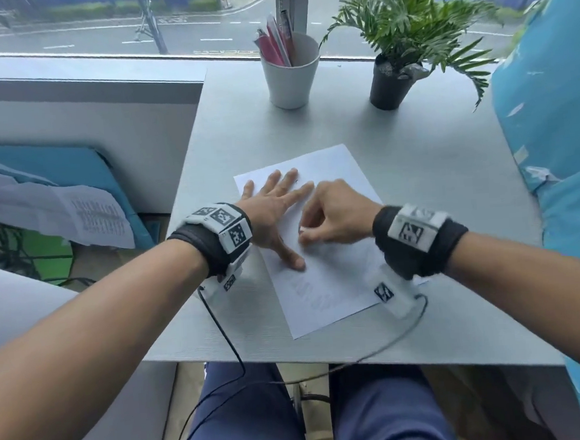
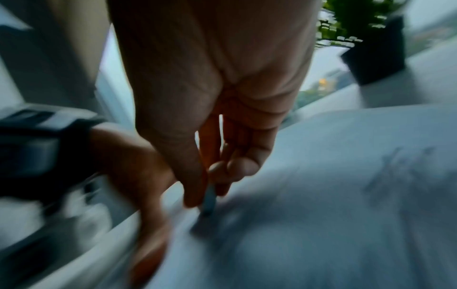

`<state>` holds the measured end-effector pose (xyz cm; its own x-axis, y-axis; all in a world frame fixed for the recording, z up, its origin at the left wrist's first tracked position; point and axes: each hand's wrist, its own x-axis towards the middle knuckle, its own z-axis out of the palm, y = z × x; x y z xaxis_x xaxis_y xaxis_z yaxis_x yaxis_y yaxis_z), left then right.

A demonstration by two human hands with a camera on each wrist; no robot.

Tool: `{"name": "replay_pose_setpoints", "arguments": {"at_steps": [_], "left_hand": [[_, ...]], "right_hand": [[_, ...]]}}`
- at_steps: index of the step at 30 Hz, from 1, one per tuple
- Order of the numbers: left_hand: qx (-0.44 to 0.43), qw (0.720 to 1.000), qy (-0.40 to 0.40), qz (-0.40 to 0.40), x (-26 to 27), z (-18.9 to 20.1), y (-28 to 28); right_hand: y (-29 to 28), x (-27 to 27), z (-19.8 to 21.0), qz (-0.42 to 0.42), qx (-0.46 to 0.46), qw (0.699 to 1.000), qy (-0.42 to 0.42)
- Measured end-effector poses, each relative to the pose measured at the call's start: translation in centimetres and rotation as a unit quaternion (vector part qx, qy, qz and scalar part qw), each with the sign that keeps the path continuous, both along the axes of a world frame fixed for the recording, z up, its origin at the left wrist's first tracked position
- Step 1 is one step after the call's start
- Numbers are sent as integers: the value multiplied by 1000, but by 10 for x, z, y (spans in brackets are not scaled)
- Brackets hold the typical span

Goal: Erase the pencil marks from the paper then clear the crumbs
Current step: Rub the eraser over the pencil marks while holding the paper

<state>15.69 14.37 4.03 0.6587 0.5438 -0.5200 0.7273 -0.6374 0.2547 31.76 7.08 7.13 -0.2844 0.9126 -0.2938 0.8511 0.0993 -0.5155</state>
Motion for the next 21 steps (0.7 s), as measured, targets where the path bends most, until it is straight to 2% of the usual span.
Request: {"name": "replay_pose_setpoints", "arguments": {"at_steps": [3, 4, 6, 8, 9, 10, 13, 14, 15, 19, 21], "left_hand": [[-8, 1000, -9, 5, 0, 4, 0], [-10, 1000, -9, 6, 0, 5, 0], [-8, 1000, -3, 2, 1, 5, -1], [-8, 1000, 4, -2, 1, 3, -1], [-9, 1000, 6, -3, 1, 4, -1], [-9, 1000, 6, -4, 0, 4, 0], [-12, 1000, -2, -1, 0, 5, 1], [-14, 1000, -3, 0, 0, 5, 0], [-13, 1000, -1, 0, 0, 3, 0], [-8, 1000, 6, -6, 0, 1, 1], [-11, 1000, 4, -5, 0, 3, 1]], "right_hand": [[40, 29, 5, -127, 62, 990, 8], [46, 32, 5, -144, 78, 986, 6], [31, 19, -1, -106, 71, 992, 8], [-1, -4, -2, -8, 15, 1000, -3], [-5, -5, -1, 13, -5, 1000, -3], [3, 0, 1, 5, -4, 1000, -2], [42, 27, 6, -115, 66, 991, -3], [45, 29, 5, -128, 82, 988, 2], [38, 23, 2, -120, 78, 990, 10], [-13, -8, 1, 7, -4, 1000, 15], [11, 7, 3, -44, 31, 999, 12]]}}
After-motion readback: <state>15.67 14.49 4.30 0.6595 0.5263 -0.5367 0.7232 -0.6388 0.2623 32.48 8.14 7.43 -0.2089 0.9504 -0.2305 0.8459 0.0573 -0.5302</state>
